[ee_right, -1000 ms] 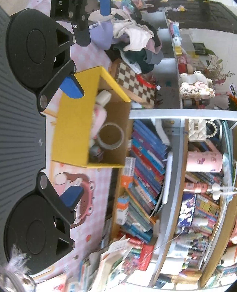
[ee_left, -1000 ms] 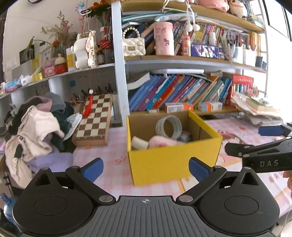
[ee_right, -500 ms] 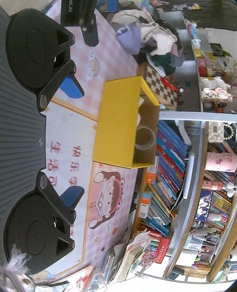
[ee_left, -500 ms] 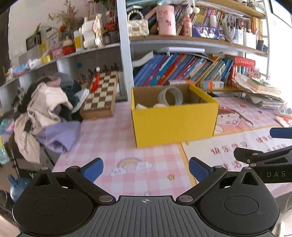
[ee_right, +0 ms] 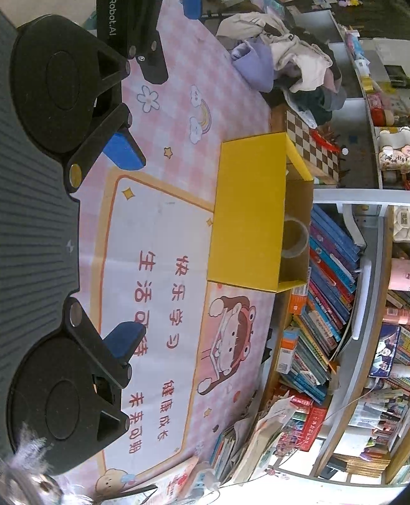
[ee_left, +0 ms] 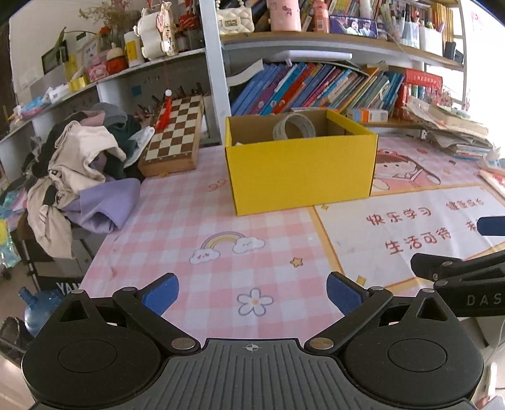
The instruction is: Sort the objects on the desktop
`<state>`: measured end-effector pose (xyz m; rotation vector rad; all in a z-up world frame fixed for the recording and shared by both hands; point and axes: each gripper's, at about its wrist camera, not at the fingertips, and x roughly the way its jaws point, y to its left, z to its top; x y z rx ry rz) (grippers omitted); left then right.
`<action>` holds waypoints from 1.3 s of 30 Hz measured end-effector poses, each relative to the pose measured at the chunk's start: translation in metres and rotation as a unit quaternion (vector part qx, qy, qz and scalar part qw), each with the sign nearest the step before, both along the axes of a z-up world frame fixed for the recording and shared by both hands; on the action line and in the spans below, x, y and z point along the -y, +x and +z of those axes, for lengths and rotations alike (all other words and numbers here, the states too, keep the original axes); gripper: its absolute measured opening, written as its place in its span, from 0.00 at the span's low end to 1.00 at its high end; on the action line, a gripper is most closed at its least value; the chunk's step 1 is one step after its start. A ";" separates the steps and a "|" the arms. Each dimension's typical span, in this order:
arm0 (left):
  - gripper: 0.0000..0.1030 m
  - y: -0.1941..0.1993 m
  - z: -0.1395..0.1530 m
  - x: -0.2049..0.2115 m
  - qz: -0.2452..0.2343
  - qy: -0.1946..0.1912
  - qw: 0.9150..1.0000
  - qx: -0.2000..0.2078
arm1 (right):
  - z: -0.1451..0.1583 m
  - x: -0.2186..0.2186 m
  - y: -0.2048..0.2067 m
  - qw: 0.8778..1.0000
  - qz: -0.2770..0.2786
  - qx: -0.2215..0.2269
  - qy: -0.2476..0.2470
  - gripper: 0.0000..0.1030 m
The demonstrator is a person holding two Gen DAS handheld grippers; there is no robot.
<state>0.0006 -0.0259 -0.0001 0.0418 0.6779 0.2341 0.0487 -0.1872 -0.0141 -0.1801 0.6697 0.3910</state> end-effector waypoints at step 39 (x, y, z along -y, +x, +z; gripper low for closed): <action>1.00 -0.006 -0.003 0.000 -0.011 -0.016 1.000 -0.022 | -0.003 -0.002 -0.012 1.000 -0.002 -0.014 -0.013 1.00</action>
